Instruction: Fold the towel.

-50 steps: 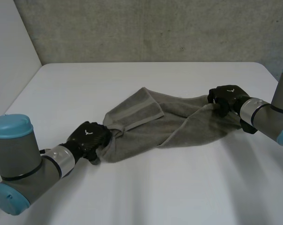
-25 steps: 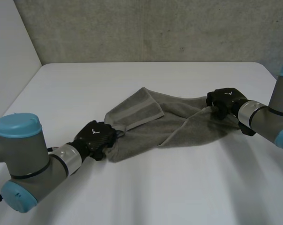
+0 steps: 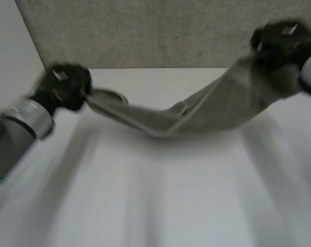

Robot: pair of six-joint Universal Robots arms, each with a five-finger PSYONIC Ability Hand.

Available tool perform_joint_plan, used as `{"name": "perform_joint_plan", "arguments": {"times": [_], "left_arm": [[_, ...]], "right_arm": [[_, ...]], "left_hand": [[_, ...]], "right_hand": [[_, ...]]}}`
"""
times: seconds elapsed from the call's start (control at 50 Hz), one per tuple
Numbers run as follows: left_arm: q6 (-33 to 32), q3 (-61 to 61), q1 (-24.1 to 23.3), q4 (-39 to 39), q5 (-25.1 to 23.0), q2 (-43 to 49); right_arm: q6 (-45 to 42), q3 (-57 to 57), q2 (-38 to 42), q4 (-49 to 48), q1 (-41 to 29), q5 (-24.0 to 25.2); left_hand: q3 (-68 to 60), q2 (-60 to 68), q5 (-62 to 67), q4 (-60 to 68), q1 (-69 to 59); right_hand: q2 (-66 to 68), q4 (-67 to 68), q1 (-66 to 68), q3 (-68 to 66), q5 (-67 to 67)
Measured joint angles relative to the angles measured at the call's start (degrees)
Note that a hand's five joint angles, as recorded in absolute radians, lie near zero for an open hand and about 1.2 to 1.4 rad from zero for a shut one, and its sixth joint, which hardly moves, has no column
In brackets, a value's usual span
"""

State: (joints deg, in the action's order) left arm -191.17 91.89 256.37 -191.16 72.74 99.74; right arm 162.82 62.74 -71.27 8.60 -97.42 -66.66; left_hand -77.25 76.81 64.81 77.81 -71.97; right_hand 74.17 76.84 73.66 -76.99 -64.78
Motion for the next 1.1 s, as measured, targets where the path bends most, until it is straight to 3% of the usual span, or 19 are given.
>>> {"name": "perform_joint_plan", "arguments": {"times": [0.12, 0.3, 0.44, 0.58, 0.68, 0.76, 0.84, 0.92, 1.02, 1.1], "left_arm": [[6.59, -7.35, 4.66, 5.21, 0.39, -10.1], [13.44, -13.17, 7.45, 10.15, -0.15, -15.51], [14.45, -10.55, 7.5, 10.91, -1.5, -13.25], [14.12, -8.56, 5.86, 10.55, -3.34, -0.61], [14.15, -16.25, 3.77, 10.74, -2.8, 9.22], [14.5, -26.26, 2.37, 10.77, -0.55, 13.8], [16.0, -37.84, 1.63, 10.25, 4.65, 14.98], [18.04, -43.96, 1.59, 9.02, 8.82, 13.84], [19.98, -43.31, 1.71, 7.8, 10.86, 11.92], [20.43, -36.23, 1.9, 7.32, 10.6, 11.0]], "right_arm": [[0.94, -6.98, -9.13, 6.62, 6.18, 4.5], [2.85, -17.53, -10.68, 18.92, 12.18, 12.33], [-1.47, -16.77, -4.24, 27.73, 13.16, 19.31], [-11.31, -17.42, 5.95, 32.75, 8.91, 20.52], [-13.78, -25.07, 13.77, 26.43, 1.66, 19.57], [-11.39, -30.55, 17.44, 14.14, -2.84, 17.96], [-1.73, -32.06, 17.84, -4.06, -5.3, 13.86], [9.65, -29.31, 15.09, -16.29, -5.43, 9.61], [18.95, -23.63, 12.01, -20.38, -4.48, 7.54], [18.03, -18.53, 11.19, -16.64, -3.88, 8.21]], "left_hand": [[-0.04, 0.05, 0.11, 0.01, 0.0], [-0.05, 0.06, 0.12, 0.02, 0.0], [-0.05, 0.06, 0.13, 0.03, 0.0], [-0.05, 0.06, 0.13, 0.03, 0.0], [-0.05, 0.06, 0.13, 0.05, 0.0], [-0.05, 0.06, 0.13, 0.07, 0.0], [-0.05, 0.06, 0.14, 0.22, 0.0], [-0.05, 0.06, 0.14, 0.24, 0.0], [-0.05, 0.06, 0.14, 0.24, 0.0], [-0.05, 0.06, 0.14, 0.24, 0.0]], "right_hand": [[0.0, 0.0, 0.0, -0.01, 0.0], [0.0, 0.0, 0.0, -0.06, -0.28], [0.0, 0.0, 0.0, -0.07, -0.28], [0.27, 0.17, 0.0, -0.07, -0.28], [0.27, 0.25, 0.0, -0.09, -0.28], [0.28, 0.25, 0.0, -0.1, -0.28], [0.28, 0.25, 0.0, -0.1, -0.28], [0.27, 0.25, 0.0, -0.11, -0.28], [0.27, 0.25, 0.0, -0.11, -0.28], [0.28, 0.25, 0.0, -0.11, -0.28]]}}
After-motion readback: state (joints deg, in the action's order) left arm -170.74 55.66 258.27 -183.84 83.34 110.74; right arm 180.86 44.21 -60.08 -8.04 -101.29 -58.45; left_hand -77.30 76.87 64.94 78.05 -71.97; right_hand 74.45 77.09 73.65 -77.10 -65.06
